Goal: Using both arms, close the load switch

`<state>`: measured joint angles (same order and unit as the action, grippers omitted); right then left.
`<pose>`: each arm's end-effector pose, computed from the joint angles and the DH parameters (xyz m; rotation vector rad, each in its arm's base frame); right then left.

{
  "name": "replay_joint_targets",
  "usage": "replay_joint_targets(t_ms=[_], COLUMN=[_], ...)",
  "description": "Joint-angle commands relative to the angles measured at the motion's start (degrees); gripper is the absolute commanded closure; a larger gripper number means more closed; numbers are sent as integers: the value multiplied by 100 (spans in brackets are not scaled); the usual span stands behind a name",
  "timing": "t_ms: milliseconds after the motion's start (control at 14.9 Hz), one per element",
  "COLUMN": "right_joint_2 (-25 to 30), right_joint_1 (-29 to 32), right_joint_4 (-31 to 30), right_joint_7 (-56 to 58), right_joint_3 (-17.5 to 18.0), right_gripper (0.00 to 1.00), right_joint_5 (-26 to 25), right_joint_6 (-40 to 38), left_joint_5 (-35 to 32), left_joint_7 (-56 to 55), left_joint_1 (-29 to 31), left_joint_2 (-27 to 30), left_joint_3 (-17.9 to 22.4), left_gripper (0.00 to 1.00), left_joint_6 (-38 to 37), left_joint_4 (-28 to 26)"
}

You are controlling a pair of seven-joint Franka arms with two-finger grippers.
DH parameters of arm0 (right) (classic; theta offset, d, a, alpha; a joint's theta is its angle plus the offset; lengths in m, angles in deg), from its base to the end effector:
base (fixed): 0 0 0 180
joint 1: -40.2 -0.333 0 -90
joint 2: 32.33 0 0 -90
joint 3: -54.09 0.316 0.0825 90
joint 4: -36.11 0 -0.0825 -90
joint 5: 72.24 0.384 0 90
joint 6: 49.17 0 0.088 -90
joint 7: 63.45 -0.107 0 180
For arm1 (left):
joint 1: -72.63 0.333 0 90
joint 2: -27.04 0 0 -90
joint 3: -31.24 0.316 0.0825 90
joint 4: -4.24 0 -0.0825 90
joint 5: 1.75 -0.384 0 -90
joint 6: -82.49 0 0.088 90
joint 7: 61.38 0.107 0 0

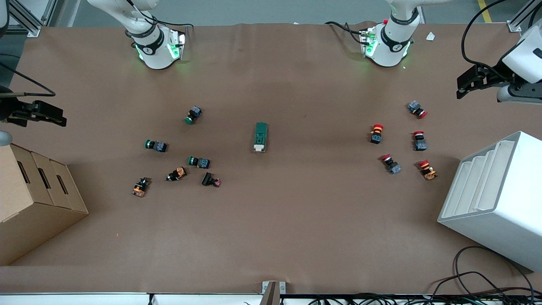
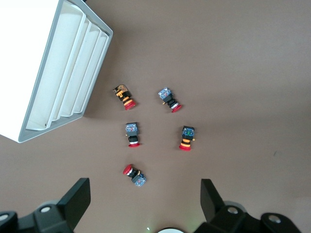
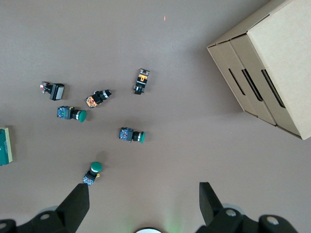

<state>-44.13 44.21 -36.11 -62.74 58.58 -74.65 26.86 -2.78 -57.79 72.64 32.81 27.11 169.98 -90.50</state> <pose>0.5908 -0.0060 0.6297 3.1089 0.0201 -0.2163 0.5167 -0.0372 0.6357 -3.1091 0.2079 0.0405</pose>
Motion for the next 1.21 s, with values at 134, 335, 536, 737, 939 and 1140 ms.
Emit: replay_joint_targets(t_ms=[134,335,536,737,939,1140], right_joint_2=[81,213,363,546,819,899], right_joint_1=[83,83,30,-233,-251,-269], right_joint_4=[-177,-230,-248,-449,-740,-749], right_joint_7=[-10,17,34,34,25,25], right_joint_3=[88,79,-8,-324,-351,-378], right_gripper=[0,0,0,0,0,0], right_joint_5=[241,242,233,233,233,233], right_joint_6=[-395,-396,-378,-361,-273,-299], left_joint_5=[33,76,77,42,33,50], left_joint_7=[-200,-218,-209,-122,-157,-200], left_joint_1=[-615,-705,-643,-643,-643,-652], left_joint_2=[135,144,135,74,-111,-137], left_joint_3=[430,536,449,466,475,475], left_gripper=[0,0,0,0,0,0], left_joint_6=[-117,-153,-240,-240,-284,-284], left_joint_4=[-97,-80,-1,174,447,465])
